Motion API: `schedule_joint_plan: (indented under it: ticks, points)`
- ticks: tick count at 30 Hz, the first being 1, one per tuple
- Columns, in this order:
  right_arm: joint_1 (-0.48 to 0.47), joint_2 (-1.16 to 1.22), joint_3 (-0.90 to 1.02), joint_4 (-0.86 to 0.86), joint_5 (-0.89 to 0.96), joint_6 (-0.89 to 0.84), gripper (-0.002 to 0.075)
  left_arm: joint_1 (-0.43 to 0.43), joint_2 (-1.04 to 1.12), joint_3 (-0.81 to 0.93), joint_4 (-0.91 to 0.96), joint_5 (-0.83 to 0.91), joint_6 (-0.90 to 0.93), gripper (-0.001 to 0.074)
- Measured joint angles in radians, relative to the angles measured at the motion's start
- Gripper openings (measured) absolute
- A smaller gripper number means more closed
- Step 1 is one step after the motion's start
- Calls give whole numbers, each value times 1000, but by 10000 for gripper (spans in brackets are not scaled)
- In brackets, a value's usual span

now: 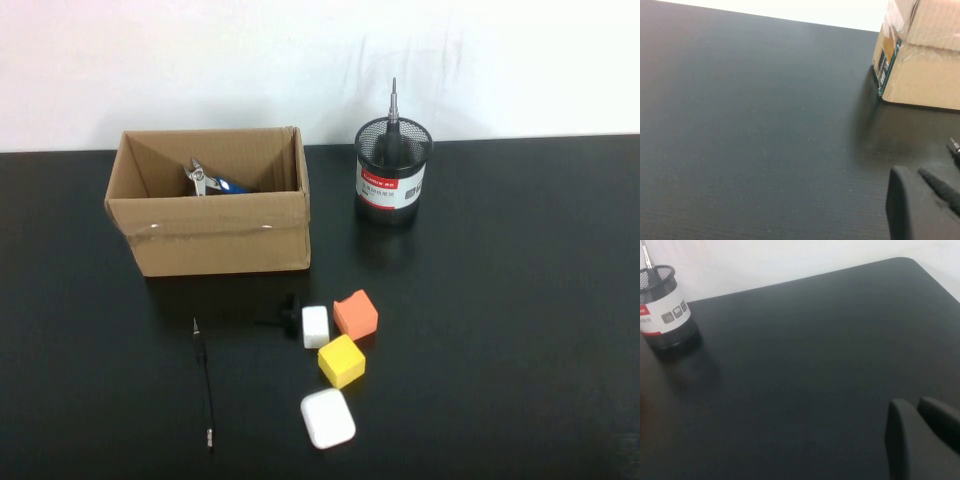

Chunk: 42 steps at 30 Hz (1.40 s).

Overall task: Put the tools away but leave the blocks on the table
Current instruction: Pick up the long Screwdriver from the table

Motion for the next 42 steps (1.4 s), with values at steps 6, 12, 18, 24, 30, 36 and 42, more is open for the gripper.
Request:
schedule_joint_plan:
  ticks: [6, 12, 18, 24, 30, 36, 42]
  points:
    - [-9, -4, 0, 79, 3, -140, -4, 0, 0, 0, 0, 0, 0, -4]
    - [-89, -6, 0, 235, 1, -382, -4, 0, 0, 0, 0, 0, 0, -4]
    - [-142, -6, 0, 293, 4, -472, -4, 0, 0, 0, 0, 0, 0, -4]
    - [-220, -6, 0, 295, 27, -480, -4, 0, 0, 0, 0, 0, 0, -4]
    - [-239, -6, 0, 299, 27, -478, -4, 0, 0, 0, 0, 0, 0, -4]
    - [-239, -6, 0, 298, 27, -474, -4, 0, 0, 0, 0, 0, 0, -4]
    - [-239, -6, 0, 298, 27, -474, -4, 0, 0, 0, 0, 0, 0, -4]
